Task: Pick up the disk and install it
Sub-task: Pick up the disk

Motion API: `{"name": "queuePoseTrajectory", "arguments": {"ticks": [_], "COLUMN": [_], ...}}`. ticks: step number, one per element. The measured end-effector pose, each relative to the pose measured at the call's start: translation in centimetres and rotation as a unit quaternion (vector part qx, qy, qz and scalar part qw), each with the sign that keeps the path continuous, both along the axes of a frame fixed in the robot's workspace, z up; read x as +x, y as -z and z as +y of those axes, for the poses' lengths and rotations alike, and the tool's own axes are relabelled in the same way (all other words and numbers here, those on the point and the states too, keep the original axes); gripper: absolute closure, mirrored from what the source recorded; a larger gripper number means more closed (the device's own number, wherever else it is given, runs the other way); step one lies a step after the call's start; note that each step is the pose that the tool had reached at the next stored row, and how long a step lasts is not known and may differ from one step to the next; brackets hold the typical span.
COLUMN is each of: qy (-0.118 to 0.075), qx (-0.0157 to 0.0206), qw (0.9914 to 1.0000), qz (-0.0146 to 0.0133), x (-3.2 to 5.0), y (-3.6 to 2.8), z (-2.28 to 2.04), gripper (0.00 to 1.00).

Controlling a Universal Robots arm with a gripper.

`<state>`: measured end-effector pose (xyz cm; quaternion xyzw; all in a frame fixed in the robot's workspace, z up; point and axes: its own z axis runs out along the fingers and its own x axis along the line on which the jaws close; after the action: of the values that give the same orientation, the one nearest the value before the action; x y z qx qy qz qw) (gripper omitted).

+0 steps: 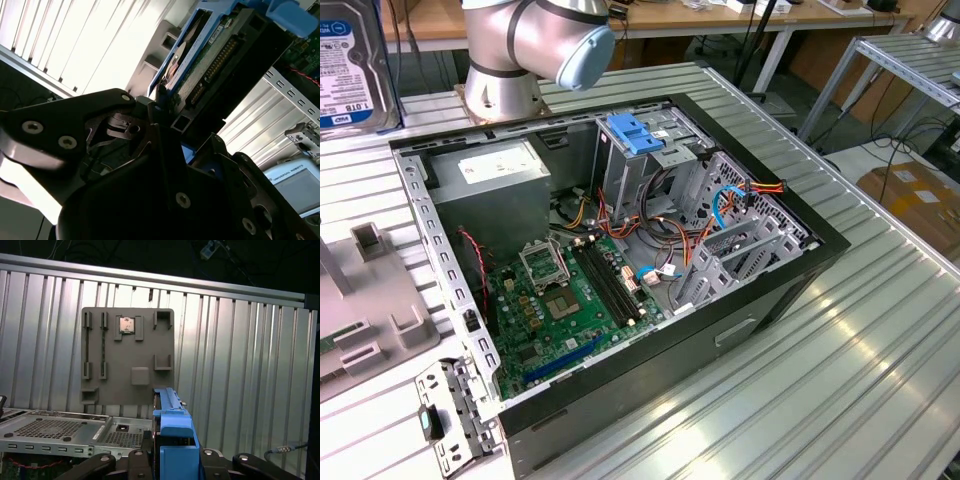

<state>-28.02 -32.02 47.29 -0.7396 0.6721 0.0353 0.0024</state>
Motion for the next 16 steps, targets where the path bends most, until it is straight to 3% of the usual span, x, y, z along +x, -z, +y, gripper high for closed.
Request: {"name": "queuePoseTrajectory", "arguments": {"ticks": [16], "qy": [0.0], "qx": [0.0], "qw": [1.0], "qz": [0.0], "x": [1.38], "y": [0.02], "z": [-1.15], "gripper": [0.63]}}
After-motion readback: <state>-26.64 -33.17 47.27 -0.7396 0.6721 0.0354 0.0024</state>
